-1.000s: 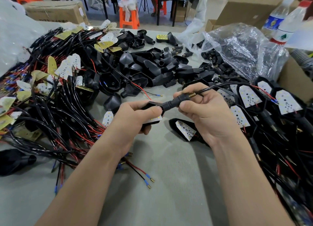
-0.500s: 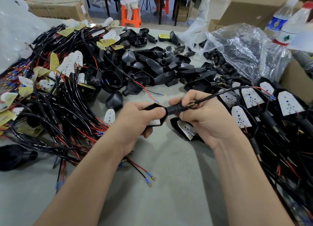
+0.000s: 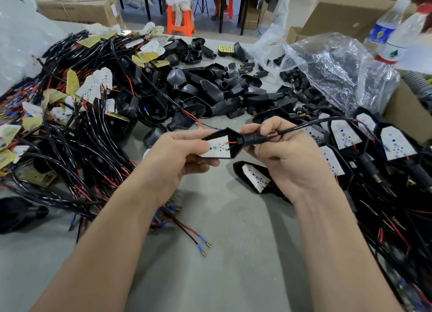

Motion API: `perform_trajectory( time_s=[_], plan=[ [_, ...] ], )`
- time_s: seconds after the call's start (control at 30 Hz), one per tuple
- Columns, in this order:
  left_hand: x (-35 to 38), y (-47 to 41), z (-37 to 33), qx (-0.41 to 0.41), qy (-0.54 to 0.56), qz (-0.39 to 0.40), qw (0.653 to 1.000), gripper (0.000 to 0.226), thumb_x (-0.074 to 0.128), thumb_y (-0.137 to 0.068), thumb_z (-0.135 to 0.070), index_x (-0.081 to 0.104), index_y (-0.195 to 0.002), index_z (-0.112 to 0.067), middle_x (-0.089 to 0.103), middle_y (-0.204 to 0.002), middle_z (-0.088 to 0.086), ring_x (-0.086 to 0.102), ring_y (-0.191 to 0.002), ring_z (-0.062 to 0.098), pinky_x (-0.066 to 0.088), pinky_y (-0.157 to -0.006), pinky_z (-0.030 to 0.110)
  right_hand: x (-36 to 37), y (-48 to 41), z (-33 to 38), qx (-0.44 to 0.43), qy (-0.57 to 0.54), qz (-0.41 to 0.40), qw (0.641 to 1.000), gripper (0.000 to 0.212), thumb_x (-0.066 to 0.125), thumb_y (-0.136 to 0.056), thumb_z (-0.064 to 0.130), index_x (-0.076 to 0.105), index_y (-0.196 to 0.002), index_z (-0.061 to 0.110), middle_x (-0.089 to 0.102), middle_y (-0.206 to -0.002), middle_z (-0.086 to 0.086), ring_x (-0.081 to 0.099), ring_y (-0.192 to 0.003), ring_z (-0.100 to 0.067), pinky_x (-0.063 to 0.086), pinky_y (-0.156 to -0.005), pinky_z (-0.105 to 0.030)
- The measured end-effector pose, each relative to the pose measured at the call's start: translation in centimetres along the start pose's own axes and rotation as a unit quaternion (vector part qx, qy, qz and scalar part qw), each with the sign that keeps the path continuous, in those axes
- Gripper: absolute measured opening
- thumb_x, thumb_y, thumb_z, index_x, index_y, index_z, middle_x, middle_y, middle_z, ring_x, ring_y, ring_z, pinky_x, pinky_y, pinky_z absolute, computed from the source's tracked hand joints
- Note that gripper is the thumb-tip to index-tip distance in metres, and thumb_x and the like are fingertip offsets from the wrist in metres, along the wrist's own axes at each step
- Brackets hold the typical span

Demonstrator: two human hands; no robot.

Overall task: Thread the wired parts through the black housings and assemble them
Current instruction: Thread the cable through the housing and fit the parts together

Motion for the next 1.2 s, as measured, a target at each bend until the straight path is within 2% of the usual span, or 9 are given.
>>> perform_trajectory(
  time_s=[0.3, 0.5, 0.57, 0.67, 0.8, 0.9, 0.97, 1.1, 1.2],
  plan=[
    [0.4, 0.3, -0.1, 0.04, 0.023, 0.04, 0.998, 0.03, 0.077, -0.072, -0.012, 0.084, -0.1, -0.02, 0.079, -0.1, 0.016, 0.077, -0.079, 0.023, 0.058, -0.066, 0.018, 0.1, 0.1, -0.1, 0.0, 0.015, -0.02, 1.0, 0.052, 0.031, -0.07, -0.037, 0.051, -0.074, 0.011, 0.077, -0.091, -0.01, 0.076, -0.093, -0.024, 0.059, -0.087, -0.042],
    [-0.2, -0.5, 0.6, 0.015, 0.049, -0.046, 0.998, 0.025, 0.071, -0.087, 0.0, 0.078, -0.11, -0.009, 0.08, -0.095, 0.009, 0.074, -0.069, 0.016, 0.057, -0.062, 0.016, 1.0, 0.5, -0.4, 0.003, 0.077, -0.069, 0.995, 0.037, 0.05, -0.085, -0.017, 0.067, -0.085, 0.016, 0.073, -0.087, -0.008, 0.071, -0.084, -0.019, 0.062, -0.08, -0.036],
    [-0.7, -0.9, 0.5, -0.001, 0.1, -0.074, 0.992, 0.019, 0.067, -0.092, -0.003, 0.076, -0.108, -0.005, 0.077, -0.086, 0.007, 0.069, -0.061, 0.013, 0.054, -0.056, 0.016, 0.6, 1.2, 0.9, -0.043, 0.279, -0.148, 0.948, 0.011, 0.068, -0.087, 0.016, 0.071, -0.081, 0.024, 0.074, -0.074, 0.007, 0.071, -0.071, -0.01, 0.061, -0.08, -0.037],
    [-1.8, -1.0, 0.8, -0.017, 0.157, -0.125, 0.98, 0.012, 0.061, -0.095, -0.011, 0.069, -0.092, -0.003, 0.066, -0.072, 0.008, 0.059, -0.05, 0.014, 0.046, -0.045, 0.018, 2.3, 4.6, 6.4, -0.233, 0.5, -0.285, 0.783, 0.011, 0.069, -0.076, 0.04, 0.065, -0.074, 0.029, 0.067, -0.068, 0.015, 0.061, -0.076, -0.007, 0.05, -0.082, -0.036],
    [-1.7, -0.4, 0.9, -0.017, 0.213, -0.12, 0.97, 0.025, 0.056, -0.093, -0.012, 0.064, -0.07, -0.008, 0.057, -0.068, 0.009, 0.048, -0.044, 0.015, 0.038, -0.039, 0.019, 8.1, 4.7, 6.2, -0.302, 0.711, -0.102, 0.626, 0.041, 0.073, -0.071, 0.029, 0.069, -0.112, 0.029, 0.065, -0.129, 0.004, 0.054, -0.123, -0.023, 0.03, -0.113, -0.04],
    [-0.3, -0.2, 0.3, -0.009, 0.246, -0.048, 0.968, 0.038, 0.052, -0.101, -0.029, 0.075, -0.075, -0.013, 0.065, -0.075, 0.006, 0.054, -0.05, 0.013, 0.043, -0.043, 0.018, 7.7, 4.3, 5.7, -0.232, 0.776, -0.08, 0.581, 0.027, 0.074, -0.079, 0.031, 0.066, -0.104, 0.033, 0.072, -0.091, 0.01, 0.069, -0.089, -0.02, 0.043, -0.073, -0.032],
    [0.2, -0.1, -0.1, 0.008, 0.242, -0.024, 0.97, 0.059, 0.036, -0.104, -0.057, 0.075, -0.101, -0.012, 0.075, -0.091, 0.004, 0.065, -0.064, 0.015, 0.05, -0.054, 0.022, 6.3, 4.7, 7.4, -0.218, 0.794, -0.128, 0.552, 0.028, 0.082, -0.071, 0.03, 0.064, -0.092, 0.033, 0.066, -0.072, 0.01, 0.066, -0.065, -0.022, 0.02, -0.048, -0.025],
    [0.3, 0.0, -0.2, 0.046, 0.126, -0.048, 0.99, 0.076, 0.024, -0.104, -0.064, 0.083, -0.094, -0.016, 0.078, -0.108, 0.012, 0.068, -0.074, 0.015, 0.048, -0.068, 0.032, 1.0, 5.3, 12.7, -0.201, 0.783, -0.274, 0.521, 0.01, 0.071, -0.076, 0.024, 0.065, -0.079, 0.031, 0.034, -0.048, 0.012, 0.028, -0.041, -0.016, 0.011, -0.048, -0.019],
    [0.5, -0.1, 0.1, 0.051, 0.071, -0.065, 0.994, 0.076, 0.026, -0.106, -0.06, 0.083, -0.083, -0.015, 0.079, -0.1, 0.014, 0.068, -0.07, 0.016, 0.051, -0.061, 0.027, -6.0, 4.6, 13.3, -0.082, 0.761, -0.306, 0.567, 0.015, 0.064, -0.085, 0.024, 0.071, -0.096, 0.031, 0.054, -0.062, 0.008, 0.048, -0.061, -0.025, 0.028, -0.052, -0.027]
  ],
)
Point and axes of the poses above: each hand's wrist, its own y-axis away from the middle knuckle, its own x-axis out of the palm, z = x × y, the point moved 9 cm from there along -y, towards the middle knuckle
